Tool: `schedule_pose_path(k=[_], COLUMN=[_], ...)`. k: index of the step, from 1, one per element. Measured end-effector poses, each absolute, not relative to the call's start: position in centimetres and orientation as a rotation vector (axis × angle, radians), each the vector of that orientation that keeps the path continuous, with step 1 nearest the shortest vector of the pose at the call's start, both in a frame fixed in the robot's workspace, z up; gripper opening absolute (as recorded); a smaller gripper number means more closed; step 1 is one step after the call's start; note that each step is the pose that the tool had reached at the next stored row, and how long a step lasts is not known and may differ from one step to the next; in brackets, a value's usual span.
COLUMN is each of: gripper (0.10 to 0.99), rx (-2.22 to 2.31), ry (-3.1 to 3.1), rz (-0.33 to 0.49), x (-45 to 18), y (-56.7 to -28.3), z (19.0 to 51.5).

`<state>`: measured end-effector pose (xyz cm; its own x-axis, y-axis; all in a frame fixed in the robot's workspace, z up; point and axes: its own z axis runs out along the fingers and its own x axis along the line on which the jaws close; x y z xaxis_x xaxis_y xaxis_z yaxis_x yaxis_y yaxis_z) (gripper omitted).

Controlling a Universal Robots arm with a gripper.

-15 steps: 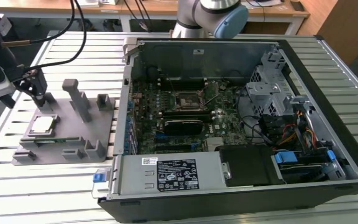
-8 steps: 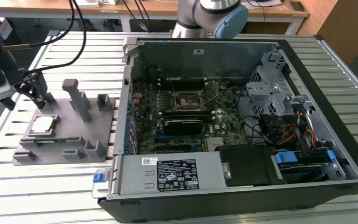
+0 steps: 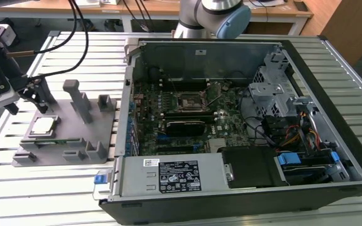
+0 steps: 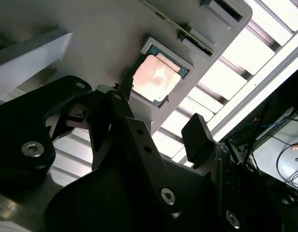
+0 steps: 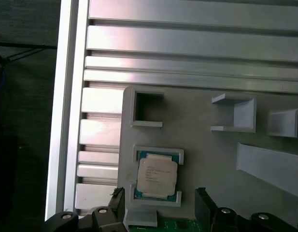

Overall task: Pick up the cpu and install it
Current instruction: 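Pick up the cpu and move it towards the insertion slot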

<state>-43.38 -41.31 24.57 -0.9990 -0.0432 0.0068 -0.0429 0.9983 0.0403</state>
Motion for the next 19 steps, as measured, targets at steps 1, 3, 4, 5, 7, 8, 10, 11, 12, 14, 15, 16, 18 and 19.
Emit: schedule_pose_path(k=[1, 3, 4, 5, 7, 8, 10, 11, 12, 14, 15, 16, 18, 19], gripper=[0.678, 0.678, 0.678, 0.678, 0.678, 0.678, 0.678, 0.678, 0.678, 0.678, 0.678, 0.678, 0.678, 0.678], rx=[0.066, 0.058, 0.05, 0.039, 0.025, 0.022, 0.021, 0.021, 0.02, 0.02, 0.02, 0.019, 0.018, 0.018], ry=[-3.133, -3.133, -3.133, -3.133, -3.134, -3.134, -3.134, -3.134, -3.134, -3.134, -3.134, -3.134, -3.134, -3.134], rz=[-0.062, -0.062, -0.062, -0.062, -0.061, -0.061, -0.061, -0.061, -0.061, -0.061, -0.061, -0.061, -0.061, -0.061], x=[-43.4, -43.4, -43.4, -43.4, -43.4, -43.4, -43.4, -43.4, -43.4, -43.4, -43.4, -43.4, -43.4, -43.4], y=[-41.3, -41.3, -41.3, -41.3, -41.3, -41.3, -41.3, -41.3, -41.3, -41.3, -41.3, -41.3, -41.3, -41.3], z=[24.4, 24.0, 23.8, 23.7, 23.3, 23.2, 22.9, 22.8, 22.7, 22.6, 22.5, 22.4, 22.2, 22.0])
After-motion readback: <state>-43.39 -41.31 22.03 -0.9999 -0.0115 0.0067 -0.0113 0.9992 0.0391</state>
